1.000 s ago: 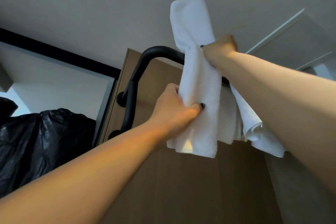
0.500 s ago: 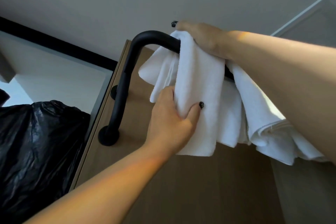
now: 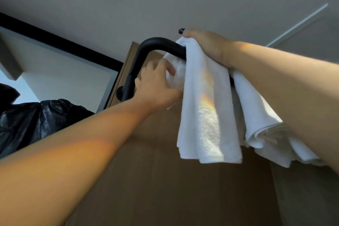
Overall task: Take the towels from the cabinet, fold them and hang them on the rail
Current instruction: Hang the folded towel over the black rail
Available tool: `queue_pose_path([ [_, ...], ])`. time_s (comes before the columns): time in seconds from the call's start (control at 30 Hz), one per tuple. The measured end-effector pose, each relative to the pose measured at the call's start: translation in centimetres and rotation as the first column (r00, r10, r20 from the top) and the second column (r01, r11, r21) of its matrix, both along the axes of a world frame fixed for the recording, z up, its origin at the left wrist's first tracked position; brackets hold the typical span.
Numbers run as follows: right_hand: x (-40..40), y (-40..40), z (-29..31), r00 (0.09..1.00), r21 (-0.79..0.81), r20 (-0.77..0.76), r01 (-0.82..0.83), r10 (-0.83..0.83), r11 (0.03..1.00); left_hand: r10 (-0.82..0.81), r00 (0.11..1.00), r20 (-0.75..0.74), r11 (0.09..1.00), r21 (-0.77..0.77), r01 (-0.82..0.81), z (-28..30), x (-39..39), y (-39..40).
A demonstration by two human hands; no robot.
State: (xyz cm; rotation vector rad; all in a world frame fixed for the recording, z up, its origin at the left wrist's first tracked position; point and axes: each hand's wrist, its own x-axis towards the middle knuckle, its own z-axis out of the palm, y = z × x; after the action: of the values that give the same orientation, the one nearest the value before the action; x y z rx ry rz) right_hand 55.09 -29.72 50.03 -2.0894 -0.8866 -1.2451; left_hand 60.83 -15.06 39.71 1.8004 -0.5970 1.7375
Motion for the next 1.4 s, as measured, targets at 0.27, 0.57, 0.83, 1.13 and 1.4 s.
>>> queue_pose_path([
  [0.27, -0.2, -0.1, -0.4, 0.998, 0.019, 0.057, -0.023, 0.022, 1.000, 0.149, 0.988, 0.026, 0.988, -0.053, -0.148, 1.3, 0.7, -2.0],
  [0.57, -0.3, -0.4, -1.2, 0.997, 0.030, 0.075, 0.002, -0.004, 1.000, 0.071, 0.997, 0.004, 0.995, 0.066, -0.071, -0.4, 1.5, -2.0],
  [0.83, 0.0, -3.4, -9.7, 0.927, 0.015, 0.371, 0.051, -0.053, 0.999, -0.243, 0.967, -0.076, 0.967, 0.053, 0.248, -3.4, -1.1, -2.0],
  [1.13, 1.4, -2.1, -11.9, 0.942, 0.271, 0.333, -0.135, 0.039, 0.953, -0.773, 0.626, -0.102, 0.611, -0.385, 0.691, -5.9, -2.9, -4.0],
  [1.4, 3.4, -0.3, -18.1, 0.841, 0.650, 0.361, -0.537, 0.404, 0.538, -0.695, 0.684, -0.221, 0.709, -0.367, 0.602, -4.5, -4.3, -3.3],
])
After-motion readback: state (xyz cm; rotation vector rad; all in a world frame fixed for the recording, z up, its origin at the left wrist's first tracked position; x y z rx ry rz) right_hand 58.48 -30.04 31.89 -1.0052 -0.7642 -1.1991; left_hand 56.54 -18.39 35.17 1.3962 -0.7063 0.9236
